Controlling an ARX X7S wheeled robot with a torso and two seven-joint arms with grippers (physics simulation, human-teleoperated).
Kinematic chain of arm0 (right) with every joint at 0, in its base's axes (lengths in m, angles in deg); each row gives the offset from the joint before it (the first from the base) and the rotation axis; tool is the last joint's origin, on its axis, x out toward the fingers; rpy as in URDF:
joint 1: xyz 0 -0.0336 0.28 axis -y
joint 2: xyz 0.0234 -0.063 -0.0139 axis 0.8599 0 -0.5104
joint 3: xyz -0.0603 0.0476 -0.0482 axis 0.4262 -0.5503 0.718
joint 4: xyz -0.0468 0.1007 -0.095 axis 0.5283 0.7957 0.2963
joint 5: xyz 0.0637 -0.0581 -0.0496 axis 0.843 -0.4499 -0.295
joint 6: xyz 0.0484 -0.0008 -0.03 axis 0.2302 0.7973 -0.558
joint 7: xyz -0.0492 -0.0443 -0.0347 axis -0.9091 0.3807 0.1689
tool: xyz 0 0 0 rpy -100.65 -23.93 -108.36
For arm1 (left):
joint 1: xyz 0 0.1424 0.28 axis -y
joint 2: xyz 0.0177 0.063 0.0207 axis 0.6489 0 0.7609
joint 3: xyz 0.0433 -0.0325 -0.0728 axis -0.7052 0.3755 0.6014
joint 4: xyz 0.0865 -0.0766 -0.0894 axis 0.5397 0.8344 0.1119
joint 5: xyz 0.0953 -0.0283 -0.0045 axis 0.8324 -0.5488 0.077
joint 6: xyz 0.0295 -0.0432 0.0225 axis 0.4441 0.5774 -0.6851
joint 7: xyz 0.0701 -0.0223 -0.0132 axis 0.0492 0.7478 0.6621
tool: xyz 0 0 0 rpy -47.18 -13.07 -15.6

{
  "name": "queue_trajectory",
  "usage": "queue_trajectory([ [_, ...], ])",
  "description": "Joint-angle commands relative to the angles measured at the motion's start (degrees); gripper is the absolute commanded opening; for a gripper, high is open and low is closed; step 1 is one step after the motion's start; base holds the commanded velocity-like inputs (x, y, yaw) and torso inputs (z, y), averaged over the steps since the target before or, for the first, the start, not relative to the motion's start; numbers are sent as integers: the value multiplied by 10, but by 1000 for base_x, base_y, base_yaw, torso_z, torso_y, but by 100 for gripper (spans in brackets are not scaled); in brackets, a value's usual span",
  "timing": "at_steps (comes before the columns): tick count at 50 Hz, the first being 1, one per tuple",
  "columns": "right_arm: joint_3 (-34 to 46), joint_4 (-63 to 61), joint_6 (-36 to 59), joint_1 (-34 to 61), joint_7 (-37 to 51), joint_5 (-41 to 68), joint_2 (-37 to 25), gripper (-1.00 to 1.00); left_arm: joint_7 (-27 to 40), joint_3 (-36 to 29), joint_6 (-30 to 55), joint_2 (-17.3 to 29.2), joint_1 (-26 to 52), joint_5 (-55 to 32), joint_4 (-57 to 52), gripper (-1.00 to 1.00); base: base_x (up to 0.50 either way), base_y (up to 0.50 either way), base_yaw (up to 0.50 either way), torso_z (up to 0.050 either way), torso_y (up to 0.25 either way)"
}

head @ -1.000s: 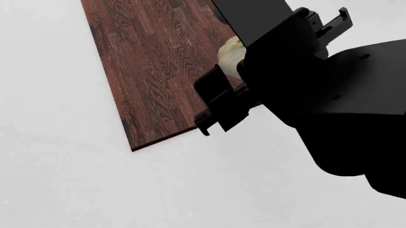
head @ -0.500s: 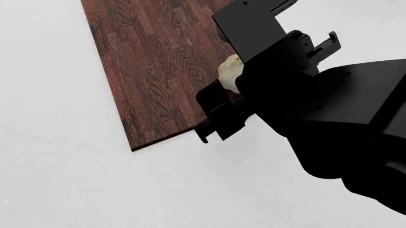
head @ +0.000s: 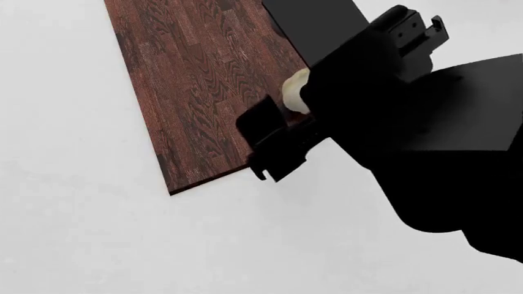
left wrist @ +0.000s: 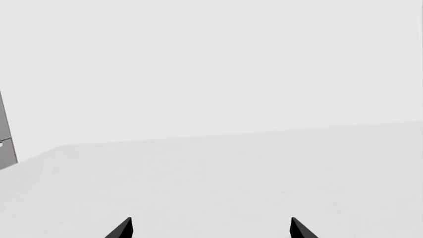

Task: Clear the non-vegetable object off the cutting board and place the vegetables onto it.

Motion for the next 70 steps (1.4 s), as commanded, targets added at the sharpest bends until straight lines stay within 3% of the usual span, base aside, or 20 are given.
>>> queue_trajectory([
  [1,-28,-42,45,39,79,100,-9,100,2,4,9,1,13,-6,-3,100,0,0,0,0,0],
  [10,-40,-82,47,45,168,213,-43,100,4,6,14,2,15,-9,-9,100,0,0,0,0,0],
  [34,28,-233,-36,117,380,492,-90,100,7,-2,13,2,8,-10,-15,100,0,0,0,0,0],
  [52,70,-315,-122,156,443,598,-36,100,8,-12,12,6,5,-7,-23,100,0,0,0,0,0],
  [70,85,-351,-196,144,449,621,40,100,9,-14,11,2,4,-11,-24,100,0,0,0,0,-1],
])
